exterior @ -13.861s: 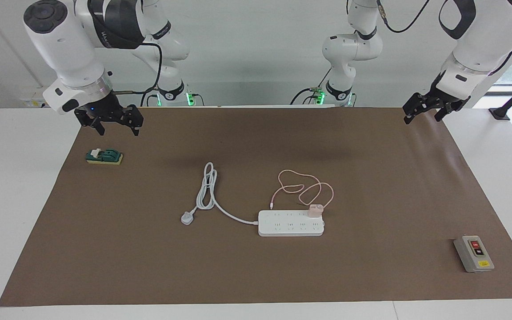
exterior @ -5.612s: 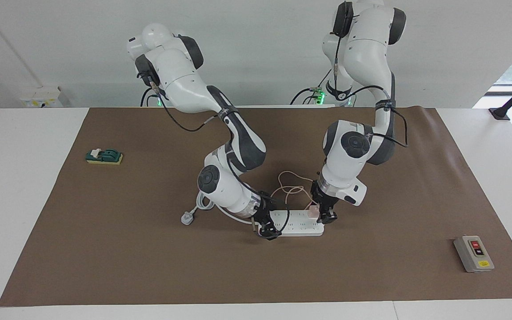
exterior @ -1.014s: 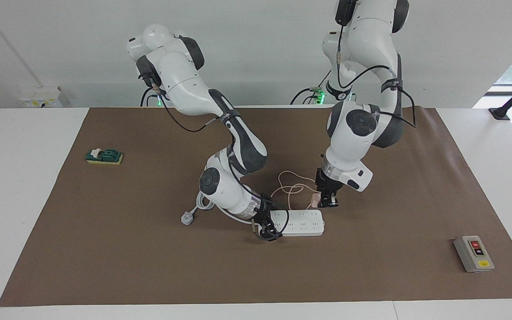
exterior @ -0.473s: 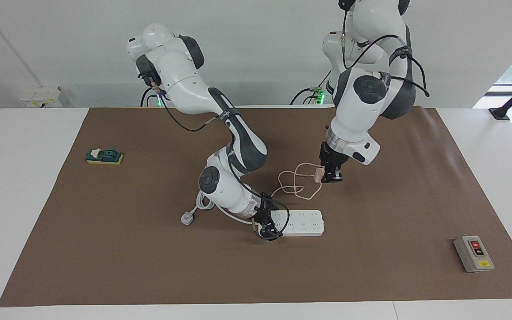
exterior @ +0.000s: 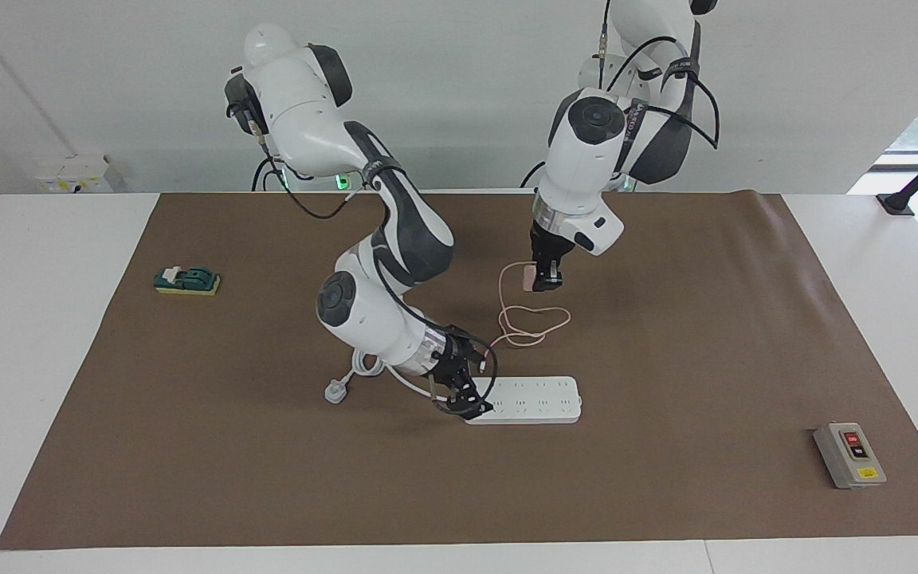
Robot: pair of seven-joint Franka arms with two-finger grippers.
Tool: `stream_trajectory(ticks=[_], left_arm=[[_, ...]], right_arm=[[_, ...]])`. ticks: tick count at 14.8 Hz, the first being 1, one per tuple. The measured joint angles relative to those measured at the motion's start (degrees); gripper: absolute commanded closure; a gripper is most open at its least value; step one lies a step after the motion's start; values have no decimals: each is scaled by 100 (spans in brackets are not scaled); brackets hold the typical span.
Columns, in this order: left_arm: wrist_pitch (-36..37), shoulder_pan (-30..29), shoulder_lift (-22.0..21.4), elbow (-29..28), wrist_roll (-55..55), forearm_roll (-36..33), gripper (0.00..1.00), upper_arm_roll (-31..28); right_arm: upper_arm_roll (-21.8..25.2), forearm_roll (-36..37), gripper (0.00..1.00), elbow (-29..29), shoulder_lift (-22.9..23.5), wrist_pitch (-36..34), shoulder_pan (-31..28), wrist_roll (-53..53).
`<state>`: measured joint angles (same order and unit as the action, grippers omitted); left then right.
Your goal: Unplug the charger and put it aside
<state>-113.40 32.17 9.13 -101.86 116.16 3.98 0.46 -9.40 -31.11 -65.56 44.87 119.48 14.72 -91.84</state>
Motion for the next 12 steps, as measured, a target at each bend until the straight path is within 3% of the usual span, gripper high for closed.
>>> stream_trajectory(ticks=[7,12], left_arm=[[-1968,337,1,-402,86,11,100,7],[-3614,1255,213,-630,574,13,100,25]], right_arm=[[48,281,0,-48,-908,-1426,-699,651],[54,992,0,-504,-1844,-2203,-1060,2023]])
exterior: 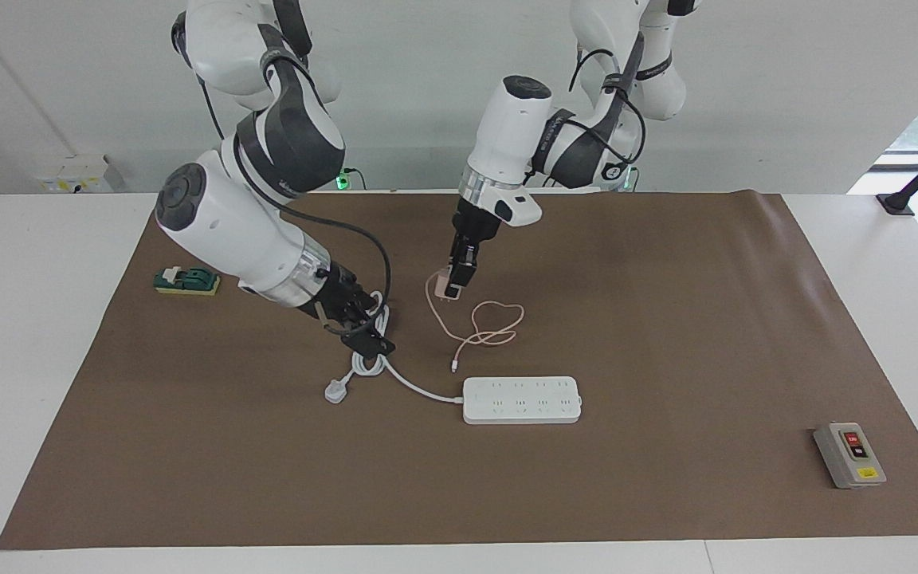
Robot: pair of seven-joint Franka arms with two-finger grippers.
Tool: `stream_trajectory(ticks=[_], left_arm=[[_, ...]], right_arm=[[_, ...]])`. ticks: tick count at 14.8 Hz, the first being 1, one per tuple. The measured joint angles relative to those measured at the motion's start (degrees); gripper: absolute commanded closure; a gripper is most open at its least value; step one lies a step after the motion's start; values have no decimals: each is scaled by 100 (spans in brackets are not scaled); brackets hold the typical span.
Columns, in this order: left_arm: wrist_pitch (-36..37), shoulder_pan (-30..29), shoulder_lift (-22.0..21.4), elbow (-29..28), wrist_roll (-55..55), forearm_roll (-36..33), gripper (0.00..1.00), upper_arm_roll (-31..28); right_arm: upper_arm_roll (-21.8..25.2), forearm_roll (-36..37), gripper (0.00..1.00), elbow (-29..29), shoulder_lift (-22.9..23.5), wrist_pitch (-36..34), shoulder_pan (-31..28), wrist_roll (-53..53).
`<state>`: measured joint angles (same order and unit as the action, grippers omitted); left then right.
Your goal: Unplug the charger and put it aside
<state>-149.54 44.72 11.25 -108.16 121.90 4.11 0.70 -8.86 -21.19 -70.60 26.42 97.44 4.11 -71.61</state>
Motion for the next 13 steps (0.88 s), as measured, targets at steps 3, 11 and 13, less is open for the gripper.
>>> stream_trajectory(ticks=[3,11,13], left_arm=[[-482,349,301,86,30,0,100,-2],[-556,592,517,194,-94,-8,0,-102],[-448,539,519,194,-97,-8,0,-178]], right_arm=[[7,477,0,-177,-452,-565,-205,964],[17,1458,0,-440,-1106,-1166,-652,4052],[18,1662,0,-599,-1311,-1166,-699,4924]])
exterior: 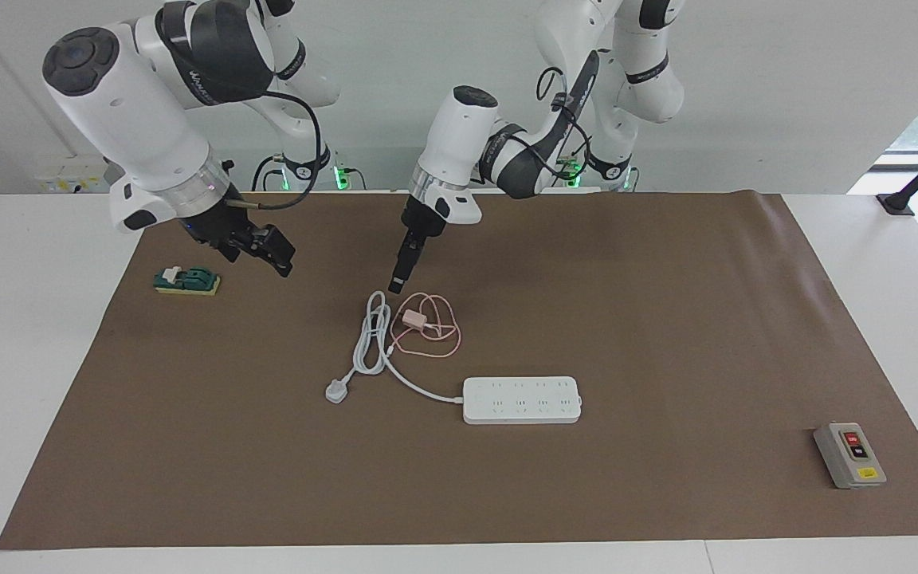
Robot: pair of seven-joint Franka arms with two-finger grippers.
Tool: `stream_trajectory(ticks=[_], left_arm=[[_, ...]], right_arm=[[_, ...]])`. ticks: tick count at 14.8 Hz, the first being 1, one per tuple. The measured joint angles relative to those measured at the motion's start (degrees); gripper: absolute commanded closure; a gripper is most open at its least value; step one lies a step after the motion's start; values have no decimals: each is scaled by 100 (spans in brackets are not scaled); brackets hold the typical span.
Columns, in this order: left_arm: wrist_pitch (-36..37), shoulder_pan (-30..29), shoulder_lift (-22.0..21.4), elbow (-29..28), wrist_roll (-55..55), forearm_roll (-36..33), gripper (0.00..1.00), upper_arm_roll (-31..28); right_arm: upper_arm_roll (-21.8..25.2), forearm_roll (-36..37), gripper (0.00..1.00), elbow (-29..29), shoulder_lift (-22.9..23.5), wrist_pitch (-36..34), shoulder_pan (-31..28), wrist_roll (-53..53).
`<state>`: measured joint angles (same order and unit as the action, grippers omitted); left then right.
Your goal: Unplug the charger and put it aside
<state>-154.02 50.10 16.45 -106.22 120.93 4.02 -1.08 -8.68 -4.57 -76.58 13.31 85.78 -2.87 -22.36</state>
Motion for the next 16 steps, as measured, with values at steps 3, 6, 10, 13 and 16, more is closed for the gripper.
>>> stream_trajectory(ticks=[3,6,10,13,16], left_arm=[[450,-295,0,7,-44,-311,0,-165],[837,-688,-11,41,-110,-665,0,-359],[1048,-1584,-158,111,-868,-711,0,-401],[1225,-2204,-265,113,-1674,-714,0,-403],[1461,-2686,-276,136,-2530,-714,0,-401]], right_arm=[[1,124,0,-404,-417,0,-87,880],[3,234,0,-874,-855,25,-238,1415],[6,423,0,-1073,-996,54,-518,1814],[8,430,0,-1113,-996,64,-588,1816],[7,431,0,-1118,-996,74,-588,1816]])
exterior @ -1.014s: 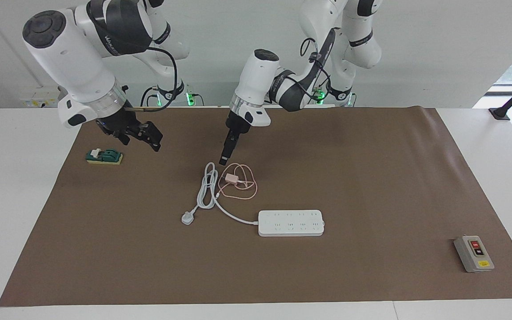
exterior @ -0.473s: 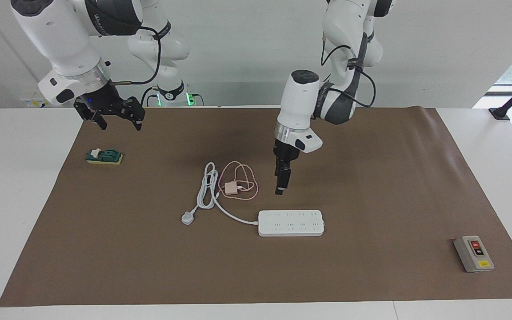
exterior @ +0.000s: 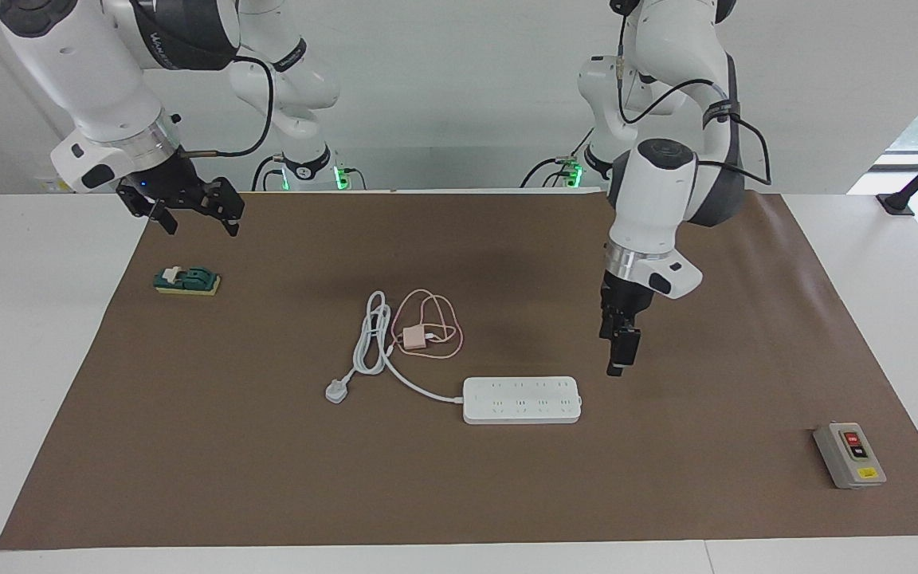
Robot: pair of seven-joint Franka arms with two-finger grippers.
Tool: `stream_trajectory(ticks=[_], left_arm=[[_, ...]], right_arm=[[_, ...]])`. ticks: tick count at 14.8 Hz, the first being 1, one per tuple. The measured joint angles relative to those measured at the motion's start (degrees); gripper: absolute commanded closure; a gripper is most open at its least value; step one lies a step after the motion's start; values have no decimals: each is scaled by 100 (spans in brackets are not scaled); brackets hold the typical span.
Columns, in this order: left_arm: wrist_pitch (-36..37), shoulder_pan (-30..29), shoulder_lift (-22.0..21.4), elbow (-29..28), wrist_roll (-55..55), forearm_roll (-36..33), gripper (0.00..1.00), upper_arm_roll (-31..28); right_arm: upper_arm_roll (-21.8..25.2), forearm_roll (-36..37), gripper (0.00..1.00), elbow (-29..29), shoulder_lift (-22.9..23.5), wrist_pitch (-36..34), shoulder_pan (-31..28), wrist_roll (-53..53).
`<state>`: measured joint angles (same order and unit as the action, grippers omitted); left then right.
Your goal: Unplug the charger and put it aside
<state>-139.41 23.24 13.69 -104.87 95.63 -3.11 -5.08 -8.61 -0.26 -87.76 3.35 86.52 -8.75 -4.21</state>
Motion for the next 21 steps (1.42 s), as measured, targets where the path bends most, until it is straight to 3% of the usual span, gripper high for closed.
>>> stream_trajectory(ticks=[7,10,15,21], left_arm=[[967,-907,-7,428,-2521,3,0,9],[1203,-1115,-8,557,-3296,72,0,14],[2260,-1358,-30,944,-5221,168,0,16],[3501,-1820,-291,1138,-7431,317,0,8]], right_arm=[[-3,4,0,0,-1,10,-156,0],[-14,4,0,0,-3,18,-135,0],[29,4,0,1,-6,202,55,0],[711,4,0,-5,-5,210,513,0]])
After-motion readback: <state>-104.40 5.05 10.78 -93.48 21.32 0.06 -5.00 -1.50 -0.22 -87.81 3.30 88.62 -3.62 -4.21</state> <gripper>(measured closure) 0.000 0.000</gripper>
